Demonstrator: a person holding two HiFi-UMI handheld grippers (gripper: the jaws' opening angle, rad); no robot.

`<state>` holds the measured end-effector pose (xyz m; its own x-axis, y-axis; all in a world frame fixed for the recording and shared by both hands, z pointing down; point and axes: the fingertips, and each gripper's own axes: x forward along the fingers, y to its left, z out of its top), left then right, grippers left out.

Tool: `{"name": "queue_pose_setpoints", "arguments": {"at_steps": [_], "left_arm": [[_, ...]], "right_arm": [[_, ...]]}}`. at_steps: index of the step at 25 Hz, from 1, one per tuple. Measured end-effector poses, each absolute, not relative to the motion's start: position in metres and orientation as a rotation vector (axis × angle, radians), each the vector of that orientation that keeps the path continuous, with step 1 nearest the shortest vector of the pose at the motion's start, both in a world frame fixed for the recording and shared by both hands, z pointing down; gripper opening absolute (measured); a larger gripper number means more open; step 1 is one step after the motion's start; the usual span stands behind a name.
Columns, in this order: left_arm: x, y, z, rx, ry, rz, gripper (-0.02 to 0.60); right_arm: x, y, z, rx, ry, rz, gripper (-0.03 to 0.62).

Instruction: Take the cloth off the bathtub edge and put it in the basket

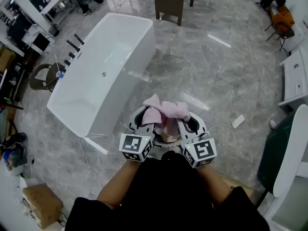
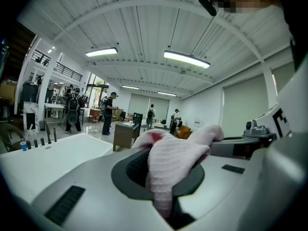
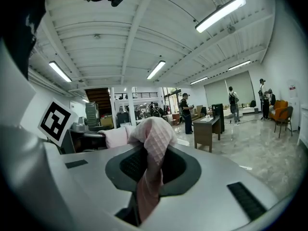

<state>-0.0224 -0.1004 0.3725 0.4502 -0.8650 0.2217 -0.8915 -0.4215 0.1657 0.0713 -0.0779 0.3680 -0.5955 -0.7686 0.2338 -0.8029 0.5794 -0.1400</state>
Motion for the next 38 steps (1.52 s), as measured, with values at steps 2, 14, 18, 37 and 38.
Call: {"name": "queue_pose_setpoints", "arguments": {"at_steps": [2, 14, 18, 37, 38], "left_arm": [[-0.014, -0.102, 0.38, 2.446, -1.516, 0.163, 0.044], [-0.012, -0.115, 0.457, 2.32, -1.48, 0.289, 0.044], [-0.018, -0.108, 0.493, 2.273, -1.404, 0.349, 0.044], [-0.02, -0.09, 0.616, 2.067, -1.329, 0.523, 0.044], [-0.02, -0.088, 0.62, 2.058, -1.321, 0.53, 0.044]], "right_arm": [[0.075, -0.082, 0.376, 1.315, -2.655, 0.352, 0.061], [0.073, -0.096, 0.439, 1.227, -2.638, 0.468, 0.061], [0.079, -0.098, 0.464, 1.297, -2.542, 0.502, 0.061], [0.073, -0.09, 0.579, 1.202, -2.325, 0.588, 0.061], [0.073, -0.09, 0.584, 1.204, -2.307, 0.587, 0.061]]}}
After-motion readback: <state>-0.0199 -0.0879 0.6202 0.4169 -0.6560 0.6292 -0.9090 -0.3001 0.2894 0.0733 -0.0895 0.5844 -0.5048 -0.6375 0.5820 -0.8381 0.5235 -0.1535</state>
